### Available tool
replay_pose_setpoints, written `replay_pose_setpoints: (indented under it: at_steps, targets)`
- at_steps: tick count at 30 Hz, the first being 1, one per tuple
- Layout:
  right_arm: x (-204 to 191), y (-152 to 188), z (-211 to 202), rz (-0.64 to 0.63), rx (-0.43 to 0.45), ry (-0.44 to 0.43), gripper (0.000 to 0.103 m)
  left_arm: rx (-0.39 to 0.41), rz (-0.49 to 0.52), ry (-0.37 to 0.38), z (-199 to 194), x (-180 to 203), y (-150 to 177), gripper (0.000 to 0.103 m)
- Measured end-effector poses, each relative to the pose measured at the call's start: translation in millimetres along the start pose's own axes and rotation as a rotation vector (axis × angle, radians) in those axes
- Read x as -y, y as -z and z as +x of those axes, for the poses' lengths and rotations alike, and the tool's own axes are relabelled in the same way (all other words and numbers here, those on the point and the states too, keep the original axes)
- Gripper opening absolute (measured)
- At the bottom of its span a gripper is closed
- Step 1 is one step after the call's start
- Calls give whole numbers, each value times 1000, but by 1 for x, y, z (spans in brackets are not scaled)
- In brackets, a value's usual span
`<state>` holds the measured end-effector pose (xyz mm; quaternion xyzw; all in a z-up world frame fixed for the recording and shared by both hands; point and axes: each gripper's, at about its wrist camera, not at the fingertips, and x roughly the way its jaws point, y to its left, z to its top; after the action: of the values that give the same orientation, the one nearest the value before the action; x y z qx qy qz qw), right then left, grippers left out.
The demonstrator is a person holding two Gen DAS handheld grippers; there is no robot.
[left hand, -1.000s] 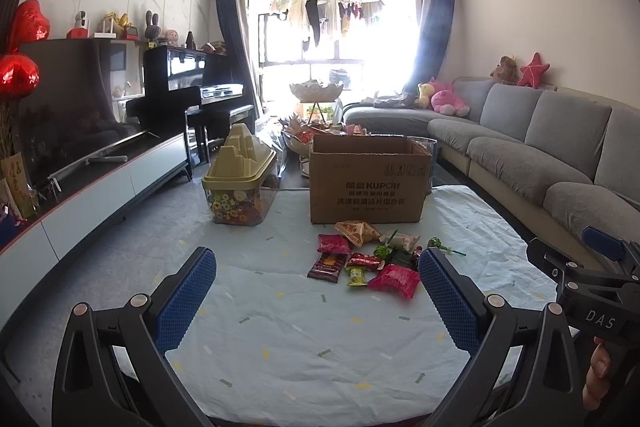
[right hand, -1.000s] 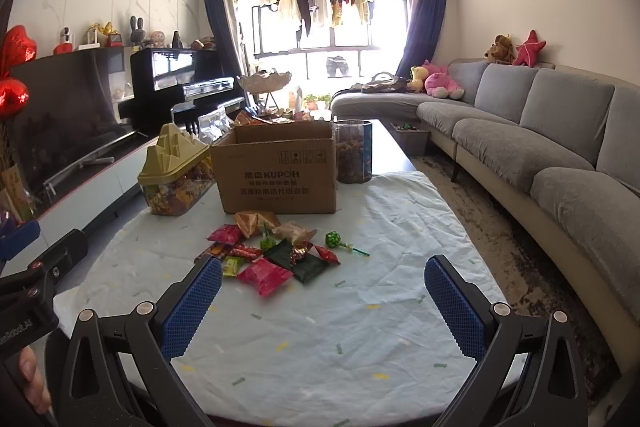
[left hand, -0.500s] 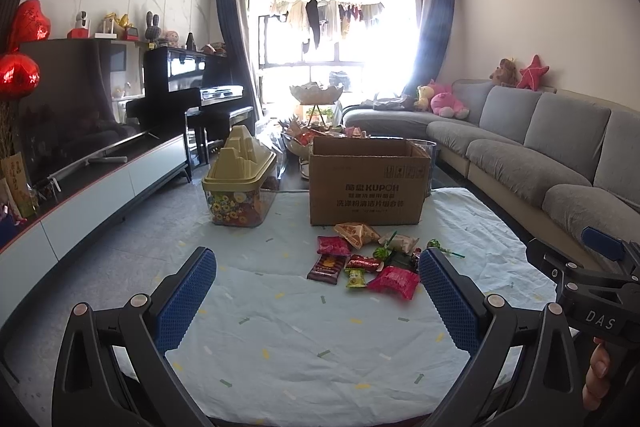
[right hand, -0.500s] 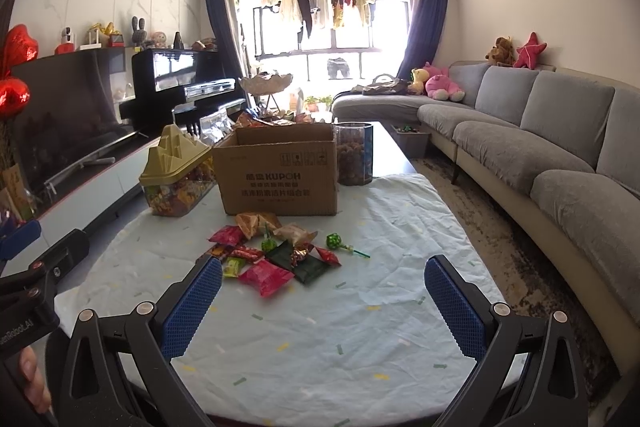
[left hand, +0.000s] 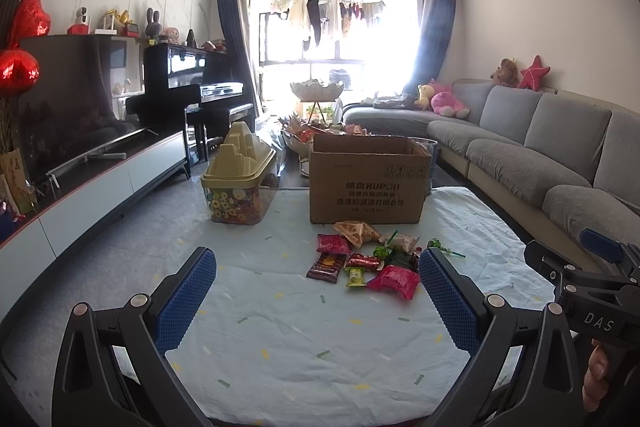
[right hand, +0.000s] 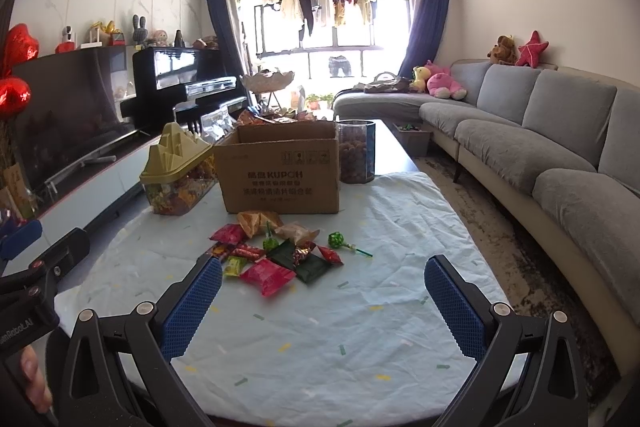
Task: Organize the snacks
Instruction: 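Reach both tools toward the snack pile, right toward the gold-wrapped candy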
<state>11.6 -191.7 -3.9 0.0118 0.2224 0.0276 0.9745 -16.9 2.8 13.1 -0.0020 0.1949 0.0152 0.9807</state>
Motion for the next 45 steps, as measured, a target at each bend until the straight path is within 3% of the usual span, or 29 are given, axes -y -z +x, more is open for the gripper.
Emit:
replay_pose_setpoints:
  at_steps: [9, 12, 16, 22, 28, 33, 38, 45]
  targets:
    - [-6, 2, 15, -15, -17, -10, 102, -38, -43, -6, 23, -5, 6, 103]
    - [-9, 3, 27, -35, -30, -17, 102, -75, -42, 29, 39, -5, 10, 103]
    - [-12, 5, 48, -37, -65, -34, 102, -98, -7, 19, 59, -2, 12, 102]
    - [-14, 10, 85, -45, -127, -47, 102, -168, 25, 46, 93, -1, 15, 86]
    - [-15, 9, 120, -61, -188, -62, 91, -218, 54, 63, 125, 0, 14, 74]
    - [-17, 7, 151, -50, -245, -86, 79, -275, 46, 123, 160, 0, 13, 67]
    - [-21, 11, 179, -46, -304, -121, 65, -314, 66, 168, 191, 4, 14, 65]
    - [-20, 12, 209, -26, -358, -135, 60, -352, 92, 217, 221, 12, 14, 61]
